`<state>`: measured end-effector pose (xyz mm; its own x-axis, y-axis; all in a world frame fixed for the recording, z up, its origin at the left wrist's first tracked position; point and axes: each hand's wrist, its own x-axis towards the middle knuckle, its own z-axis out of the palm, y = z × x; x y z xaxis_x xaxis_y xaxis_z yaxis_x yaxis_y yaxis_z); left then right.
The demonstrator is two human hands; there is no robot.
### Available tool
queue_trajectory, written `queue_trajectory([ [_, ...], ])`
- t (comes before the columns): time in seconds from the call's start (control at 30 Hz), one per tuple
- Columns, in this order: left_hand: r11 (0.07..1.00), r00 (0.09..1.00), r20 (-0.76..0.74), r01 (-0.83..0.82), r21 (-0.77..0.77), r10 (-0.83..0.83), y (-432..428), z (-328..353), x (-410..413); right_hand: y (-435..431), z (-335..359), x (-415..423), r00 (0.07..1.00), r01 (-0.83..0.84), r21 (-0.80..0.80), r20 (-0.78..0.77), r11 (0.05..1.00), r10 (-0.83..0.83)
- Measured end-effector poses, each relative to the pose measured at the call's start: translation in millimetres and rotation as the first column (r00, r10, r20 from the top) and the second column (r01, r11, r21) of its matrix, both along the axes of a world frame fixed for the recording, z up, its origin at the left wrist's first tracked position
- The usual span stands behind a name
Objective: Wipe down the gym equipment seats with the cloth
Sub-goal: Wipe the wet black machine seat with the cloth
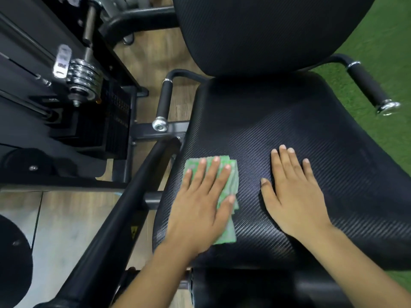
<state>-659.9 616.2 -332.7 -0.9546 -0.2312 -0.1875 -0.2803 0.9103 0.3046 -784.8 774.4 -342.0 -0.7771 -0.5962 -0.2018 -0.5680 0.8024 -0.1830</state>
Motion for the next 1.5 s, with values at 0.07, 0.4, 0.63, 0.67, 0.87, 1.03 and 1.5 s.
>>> queue_trajectory([
  [0.07, 0.999, 0.999, 0.007, 0.039, -0.002, -0.039, -18, -2, 10, 0, 0, 1, 1.0, -0.005, 0.008, -0.004, 1.0, 0.005],
  [0.4, 0.997, 0.996, 0.044, 0.073, 0.029, -0.075, -22, -14, -48, 0, -1, 1, 1.0, 0.003, 0.008, -0.005, 1.0, -0.003],
  [0.63, 1.0, 0.996, 0.092, 0.0, 0.004, -0.001, -65, -27, -75, -5, 4, -19, 1.0, -0.007, -0.03, 0.009, 1.0, 0.007],
  [0.67, 0.999, 0.993, 0.111, -0.047, -0.027, 0.05, -56, -29, -88, -7, 4, -27, 1.0, 0.009, -0.041, 0.014, 0.999, -0.008],
  [0.87, 0.965, 0.967, 0.006, 0.252, 0.07, -0.253, -39, -24, -81, -16, -6, -74, 0.994, 0.073, -0.005, 0.077, 0.997, -0.073],
  [1.03, 0.999, 0.996, 0.082, 0.045, 0.01, -0.046, -80, -39, -103, -13, -17, -76, 0.996, 0.036, 0.028, 0.076, 0.999, -0.038],
  [1.5, 1.0, 0.994, 0.106, -0.029, 0.009, 0.028, -90, -55, -159, -16, -20, -72, 0.996, 0.073, -0.018, 0.054, 0.997, -0.072],
])
